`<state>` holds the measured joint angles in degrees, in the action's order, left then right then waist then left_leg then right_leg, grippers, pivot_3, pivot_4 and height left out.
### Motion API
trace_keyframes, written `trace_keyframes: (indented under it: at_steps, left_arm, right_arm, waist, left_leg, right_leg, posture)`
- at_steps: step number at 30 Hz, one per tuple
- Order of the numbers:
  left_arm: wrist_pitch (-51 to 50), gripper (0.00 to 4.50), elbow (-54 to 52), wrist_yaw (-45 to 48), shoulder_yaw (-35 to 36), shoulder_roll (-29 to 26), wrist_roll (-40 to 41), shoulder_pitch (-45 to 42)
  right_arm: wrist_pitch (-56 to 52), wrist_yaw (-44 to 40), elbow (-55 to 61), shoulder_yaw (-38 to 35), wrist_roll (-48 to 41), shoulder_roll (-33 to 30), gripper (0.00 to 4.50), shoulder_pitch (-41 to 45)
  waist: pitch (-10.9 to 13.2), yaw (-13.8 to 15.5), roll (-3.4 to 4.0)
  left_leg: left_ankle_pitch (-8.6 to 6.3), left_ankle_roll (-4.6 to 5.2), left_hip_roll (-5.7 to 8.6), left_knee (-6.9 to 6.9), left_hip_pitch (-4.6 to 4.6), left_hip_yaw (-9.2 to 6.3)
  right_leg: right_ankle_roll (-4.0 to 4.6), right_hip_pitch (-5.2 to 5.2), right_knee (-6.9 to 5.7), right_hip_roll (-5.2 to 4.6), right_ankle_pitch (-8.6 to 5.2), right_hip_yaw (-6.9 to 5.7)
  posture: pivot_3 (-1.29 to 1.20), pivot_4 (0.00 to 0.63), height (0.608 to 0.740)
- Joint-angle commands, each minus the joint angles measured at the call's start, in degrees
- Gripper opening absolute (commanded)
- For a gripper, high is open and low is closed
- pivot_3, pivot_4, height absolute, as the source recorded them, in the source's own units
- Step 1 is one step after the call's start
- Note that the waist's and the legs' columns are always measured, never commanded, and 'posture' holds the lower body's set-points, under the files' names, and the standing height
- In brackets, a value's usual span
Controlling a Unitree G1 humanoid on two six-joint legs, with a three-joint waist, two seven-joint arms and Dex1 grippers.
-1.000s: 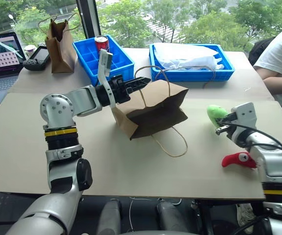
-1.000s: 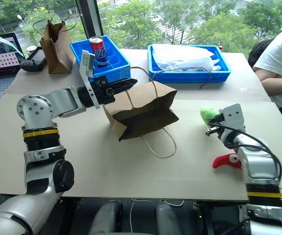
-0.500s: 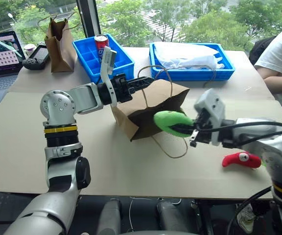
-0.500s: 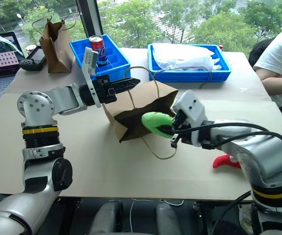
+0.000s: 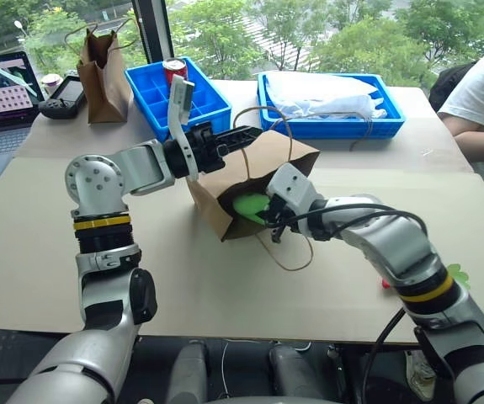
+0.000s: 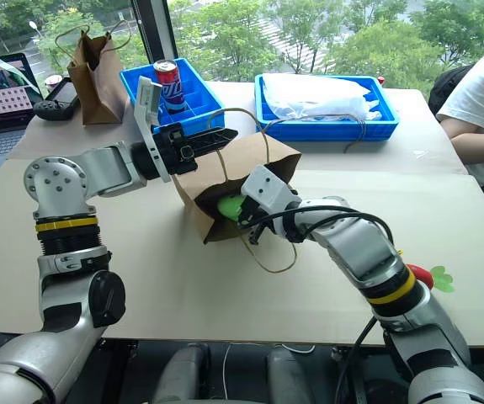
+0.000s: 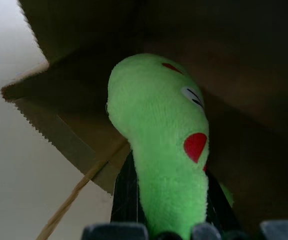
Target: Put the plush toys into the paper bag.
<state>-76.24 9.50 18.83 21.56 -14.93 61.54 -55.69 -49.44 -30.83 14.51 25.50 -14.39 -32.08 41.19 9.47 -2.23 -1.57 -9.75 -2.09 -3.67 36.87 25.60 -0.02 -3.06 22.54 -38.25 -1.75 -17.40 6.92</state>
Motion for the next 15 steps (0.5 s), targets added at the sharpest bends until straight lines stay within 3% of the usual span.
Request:
trace_keyframes:
  at_steps: [1,3,7,10,15]
  left_arm:
    - [-0.49,0.00,-2.82,-1.46,1.57,0.71,3.14,-0.27]
    - [-0.62,0.00,-2.98,-2.63,2.07,1.11,4.11,-0.12]
    - [-0.76,0.00,-3.52,-4.20,2.62,1.34,5.61,0.25]
    - [-0.50,0.00,-3.43,-5.35,2.96,1.62,6.71,0.21]
    - [0.04,0.00,-2.95,-6.96,3.26,1.79,8.30,-0.25]
  right_arm:
    - [8.18,0.40,-2.54,2.45,7.38,1.05,0.01,3.12]
    - [15.41,-0.60,-4.74,5.57,12.60,0.53,0.01,3.93]
    - [36.11,5.19,-11.15,6.99,22.54,2.53,0.01,3.98]
    - [36.78,4.10,-15.54,8.20,27.21,2.49,0.01,3.56]
    - [47.72,4.79,-17.42,8.60,34.50,2.51,0.01,5.70]
  waist:
    - [0.00,0.01,0.00]
    - [0.00,0.00,0.00]
    - [0.00,-0.01,0.00]
    - [0.00,0.00,0.00]
    - [0.01,0.27,-0.01]
  left_leg:
    - [0.01,-0.01,0.00,0.00,0.00,0.00]
    - [0.01,-0.02,-0.01,0.00,0.00,0.00]
    - [0.02,-0.03,-0.01,-0.01,0.00,-0.01]
    - [0.06,-0.11,-0.01,-0.02,0.00,-0.01]
    - [0.11,-0.19,0.01,-0.01,0.00,-0.02]
  right_leg:
    - [0.00,0.02,-0.01,0.00,0.00,0.00]
    - [0.00,0.02,-0.01,0.00,0.00,-0.01]
    - [0.00,0.02,-0.01,0.00,0.00,-0.02]
    - [0.01,0.03,-0.06,0.00,0.01,-0.02]
    - [0.02,0.03,-0.13,-0.03,0.02,-0.02]
  posture:
    - [0.00,0.150,0.704]
    - [0.00,0.150,0.704]
    - [0.00,0.150,0.704]
    - [0.00,0.150,0.704]
    - [0.00,0.150,0.704]
